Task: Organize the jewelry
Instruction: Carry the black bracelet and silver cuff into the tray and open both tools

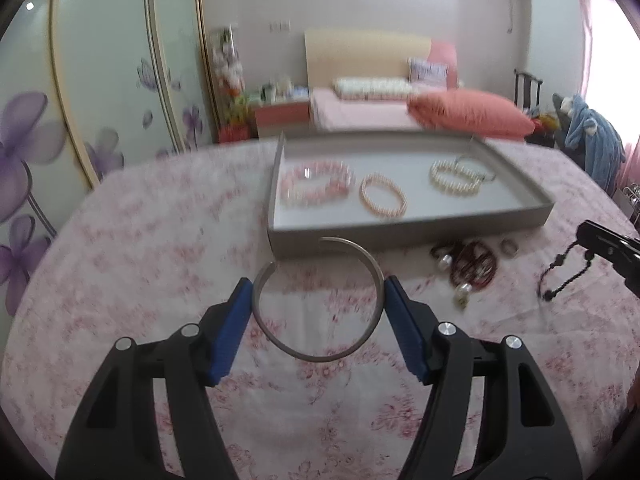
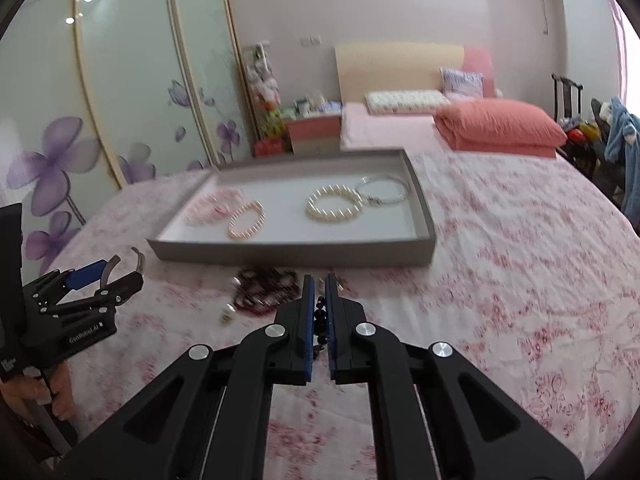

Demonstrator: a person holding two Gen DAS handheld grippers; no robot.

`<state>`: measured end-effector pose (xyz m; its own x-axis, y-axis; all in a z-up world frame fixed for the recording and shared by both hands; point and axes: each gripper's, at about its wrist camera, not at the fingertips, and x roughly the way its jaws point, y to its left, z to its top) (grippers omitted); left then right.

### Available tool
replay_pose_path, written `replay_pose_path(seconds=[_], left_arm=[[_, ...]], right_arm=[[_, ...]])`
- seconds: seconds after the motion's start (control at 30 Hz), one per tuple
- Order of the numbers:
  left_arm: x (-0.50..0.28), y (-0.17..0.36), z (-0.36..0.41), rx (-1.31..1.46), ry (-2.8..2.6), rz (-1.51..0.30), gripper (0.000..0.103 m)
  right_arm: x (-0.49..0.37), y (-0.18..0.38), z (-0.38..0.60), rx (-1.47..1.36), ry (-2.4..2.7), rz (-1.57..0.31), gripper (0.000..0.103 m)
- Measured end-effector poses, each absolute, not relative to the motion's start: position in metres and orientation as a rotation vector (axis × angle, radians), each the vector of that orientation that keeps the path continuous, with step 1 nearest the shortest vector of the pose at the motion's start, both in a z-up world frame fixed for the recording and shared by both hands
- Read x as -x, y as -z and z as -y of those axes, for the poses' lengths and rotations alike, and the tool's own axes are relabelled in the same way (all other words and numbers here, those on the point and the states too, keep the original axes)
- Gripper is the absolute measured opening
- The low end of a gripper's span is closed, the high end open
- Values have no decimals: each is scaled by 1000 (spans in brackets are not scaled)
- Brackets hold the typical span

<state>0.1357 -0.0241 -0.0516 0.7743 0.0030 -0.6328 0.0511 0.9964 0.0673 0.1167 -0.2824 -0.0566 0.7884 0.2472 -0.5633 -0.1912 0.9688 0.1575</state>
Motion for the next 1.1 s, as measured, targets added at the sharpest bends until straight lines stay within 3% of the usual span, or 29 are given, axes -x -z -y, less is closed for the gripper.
replay_pose_path(seconds=[0.47,1.1], left_arm=[[-83,4,47,-145,-27,-388,65],[-83,-25,52,-112,-20,-312,65]], right_arm=[[-88,14,272,-96,-243,-401,6],[-69,-17,260,19,-147,-165,6]])
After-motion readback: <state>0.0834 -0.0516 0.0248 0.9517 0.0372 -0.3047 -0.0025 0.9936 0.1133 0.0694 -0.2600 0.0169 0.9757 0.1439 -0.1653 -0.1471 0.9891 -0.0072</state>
